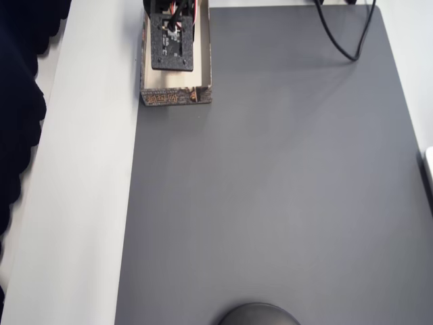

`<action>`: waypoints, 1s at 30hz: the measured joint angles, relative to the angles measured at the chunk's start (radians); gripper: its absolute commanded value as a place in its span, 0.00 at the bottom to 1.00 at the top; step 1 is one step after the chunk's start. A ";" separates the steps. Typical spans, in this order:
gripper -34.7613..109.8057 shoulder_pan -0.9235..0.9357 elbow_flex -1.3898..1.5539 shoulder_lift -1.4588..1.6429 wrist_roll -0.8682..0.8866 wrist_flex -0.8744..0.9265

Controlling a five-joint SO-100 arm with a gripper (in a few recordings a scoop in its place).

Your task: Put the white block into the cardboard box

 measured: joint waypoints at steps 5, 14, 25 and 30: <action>0.37 0.000 0.000 0.000 0.000 -0.002; 0.45 0.000 0.000 0.000 0.000 -0.078; 0.44 -0.003 0.002 0.006 0.014 -0.089; 0.40 -0.021 0.129 0.160 0.011 -0.089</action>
